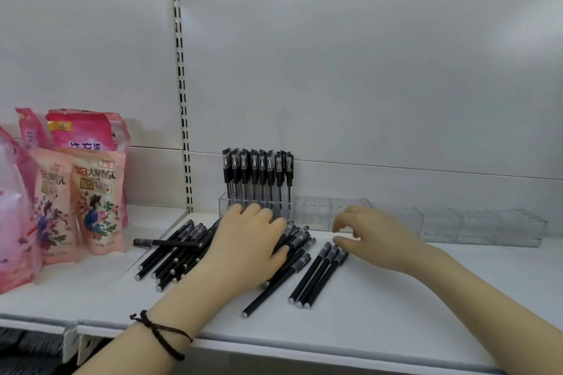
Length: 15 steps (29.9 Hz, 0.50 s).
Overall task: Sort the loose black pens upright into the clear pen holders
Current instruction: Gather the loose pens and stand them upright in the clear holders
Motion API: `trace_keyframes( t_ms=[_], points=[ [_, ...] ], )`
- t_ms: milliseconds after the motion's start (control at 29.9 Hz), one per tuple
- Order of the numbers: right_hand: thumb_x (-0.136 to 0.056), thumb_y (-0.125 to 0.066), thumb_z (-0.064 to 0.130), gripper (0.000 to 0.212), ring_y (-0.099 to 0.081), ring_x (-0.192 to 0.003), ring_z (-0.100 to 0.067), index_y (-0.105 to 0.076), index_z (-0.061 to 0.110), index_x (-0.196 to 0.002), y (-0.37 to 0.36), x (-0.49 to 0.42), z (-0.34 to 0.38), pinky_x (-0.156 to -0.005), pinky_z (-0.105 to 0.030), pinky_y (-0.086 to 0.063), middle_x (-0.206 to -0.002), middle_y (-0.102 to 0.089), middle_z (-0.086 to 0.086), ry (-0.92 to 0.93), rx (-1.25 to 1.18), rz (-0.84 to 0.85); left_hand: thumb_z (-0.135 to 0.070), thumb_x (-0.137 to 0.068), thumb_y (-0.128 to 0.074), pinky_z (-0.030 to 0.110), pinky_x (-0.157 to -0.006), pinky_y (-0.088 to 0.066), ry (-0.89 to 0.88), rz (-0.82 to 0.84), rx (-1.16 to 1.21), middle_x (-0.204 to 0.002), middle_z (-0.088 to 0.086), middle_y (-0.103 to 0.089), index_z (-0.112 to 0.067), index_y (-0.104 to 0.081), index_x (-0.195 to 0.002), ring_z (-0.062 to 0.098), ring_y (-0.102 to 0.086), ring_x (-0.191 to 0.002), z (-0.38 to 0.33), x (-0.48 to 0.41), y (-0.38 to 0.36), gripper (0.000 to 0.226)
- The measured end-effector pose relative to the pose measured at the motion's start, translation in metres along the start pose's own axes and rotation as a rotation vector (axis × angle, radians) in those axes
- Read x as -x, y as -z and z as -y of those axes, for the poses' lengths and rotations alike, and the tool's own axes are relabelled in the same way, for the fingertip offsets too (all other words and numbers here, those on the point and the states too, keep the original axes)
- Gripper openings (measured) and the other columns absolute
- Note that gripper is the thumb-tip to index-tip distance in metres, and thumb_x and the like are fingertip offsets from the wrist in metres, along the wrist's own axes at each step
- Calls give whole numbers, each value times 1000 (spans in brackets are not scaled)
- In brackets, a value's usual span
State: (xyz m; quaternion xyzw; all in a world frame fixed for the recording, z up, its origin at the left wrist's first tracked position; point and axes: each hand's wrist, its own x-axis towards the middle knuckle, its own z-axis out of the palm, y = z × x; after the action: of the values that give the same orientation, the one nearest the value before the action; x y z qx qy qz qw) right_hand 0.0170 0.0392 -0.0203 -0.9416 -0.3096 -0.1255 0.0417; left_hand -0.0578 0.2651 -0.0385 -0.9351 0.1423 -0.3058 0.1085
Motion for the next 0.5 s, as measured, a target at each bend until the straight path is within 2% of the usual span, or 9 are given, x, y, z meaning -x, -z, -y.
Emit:
trace_keyframes(
  t_ms=[33, 100, 201, 268, 335, 402, 502],
  points=[
    [-95, -49, 40, 25, -47, -89, -6, -58, 28, -115, -2, 4, -3, -75, -27, -37, -116, -54, 12, -14, -4, 4, -47, -91, -40, 38, -78, -38, -13, -3, 0, -95, 0, -62, -21, -59, -101, 25, -56, -94, -8, 0, 4, 34],
    [-95, -50, 40, 26, -47, -89, -4, -60, 30, -117, -9, 11, -9, -75, -26, -36, -116, -55, 15, -43, -32, 14, -47, -94, -38, 37, -78, -32, -35, -11, -1, -102, 0, -59, -21, -56, -108, 25, -52, -101, -21, -2, 5, 34],
    [-94, -52, 35, 26, -55, -93, -8, -62, 31, -118, -16, 15, -18, -83, -24, -42, -114, -57, 12, -42, -157, 89, -44, -93, -39, 33, -70, -23, -64, -43, 44, -93, -1, -60, -21, -59, -100, 25, -55, -92, -31, -13, -1, 32],
    [-92, -58, 32, 20, -58, -87, -8, -66, 34, -110, -16, 15, -23, -83, -21, -43, -108, -59, 10, -10, -245, 128, -43, -93, -39, 32, -68, -26, -57, -49, 91, -89, -2, -61, -21, -59, -94, 24, -55, -88, -31, -22, -5, 30],
    [-88, -65, 28, 12, -58, -84, -8, -66, 37, -96, -14, 16, -29, -77, -16, -43, -101, -62, 12, -3, -339, 139, -43, -95, -39, 31, -72, -34, -28, -35, 174, -91, -5, -61, -22, -59, -95, 20, -55, -91, -32, -28, -9, 28],
    [-86, -69, 24, 8, -58, -80, -8, -67, 31, -89, -9, 19, -32, -71, -15, -43, -93, -66, 14, -23, -471, 145, -44, -96, -39, 29, -75, -40, 27, 13, 344, -89, -9, -60, -25, -57, -93, 15, -54, -90, -33, -30, -12, 26],
    [-88, -68, 13, 7, -56, -73, -8, -66, 16, -94, 3, 17, -33, -63, -18, -43, -90, -70, -5, -58, -791, 122, -48, -95, -42, 32, -72, -47, 97, 82, 630, -82, -10, -60, -27, -57, -86, 10, -55, -82, -36, -28, -10, 28]
  ],
)
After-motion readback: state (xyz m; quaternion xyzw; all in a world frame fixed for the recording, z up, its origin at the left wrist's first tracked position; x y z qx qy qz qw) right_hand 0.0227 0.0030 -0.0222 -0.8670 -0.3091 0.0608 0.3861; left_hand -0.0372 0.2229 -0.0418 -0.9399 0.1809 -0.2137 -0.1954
